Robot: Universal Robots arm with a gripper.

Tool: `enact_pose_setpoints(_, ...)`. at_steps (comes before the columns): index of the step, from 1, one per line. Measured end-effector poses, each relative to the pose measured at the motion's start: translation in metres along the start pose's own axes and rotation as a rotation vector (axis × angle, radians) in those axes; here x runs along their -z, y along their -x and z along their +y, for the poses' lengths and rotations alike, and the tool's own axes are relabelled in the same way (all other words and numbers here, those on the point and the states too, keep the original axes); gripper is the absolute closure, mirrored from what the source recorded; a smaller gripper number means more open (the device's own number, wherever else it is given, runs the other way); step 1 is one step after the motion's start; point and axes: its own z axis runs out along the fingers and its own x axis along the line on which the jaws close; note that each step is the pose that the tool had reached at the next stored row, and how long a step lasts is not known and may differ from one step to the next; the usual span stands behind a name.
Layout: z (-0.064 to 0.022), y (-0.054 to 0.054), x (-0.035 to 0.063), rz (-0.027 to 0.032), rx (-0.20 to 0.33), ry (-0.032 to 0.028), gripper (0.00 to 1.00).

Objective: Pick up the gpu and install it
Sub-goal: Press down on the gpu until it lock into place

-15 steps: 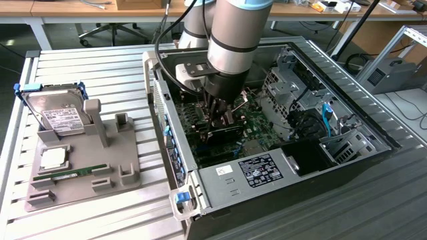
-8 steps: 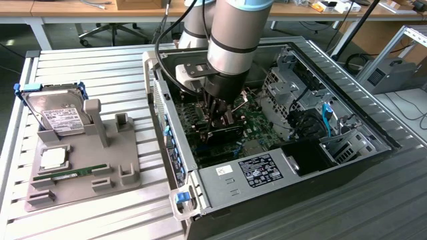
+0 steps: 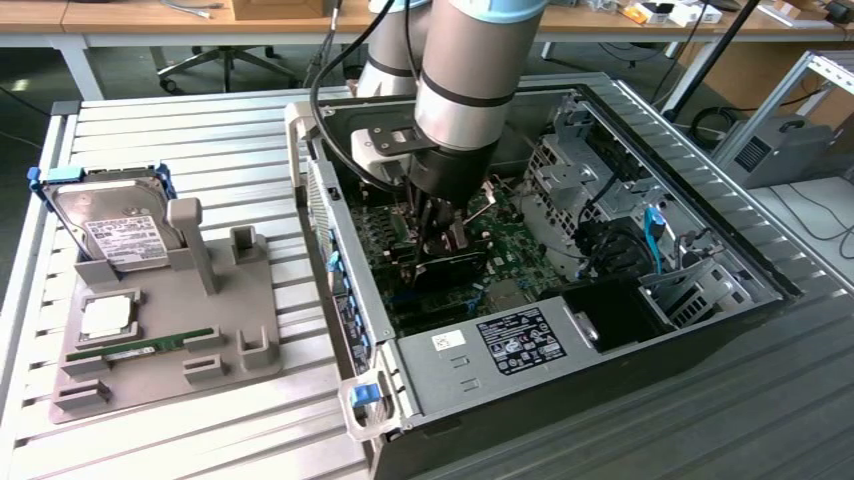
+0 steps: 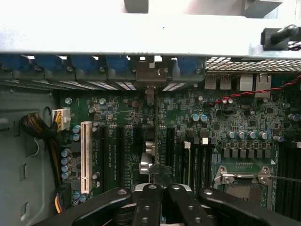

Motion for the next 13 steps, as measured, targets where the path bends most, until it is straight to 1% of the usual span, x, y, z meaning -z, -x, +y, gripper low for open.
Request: enact_pose_setpoints(13,0.0004,0.0000,-0.0003,0.0003,0.000,0.0002,0.89)
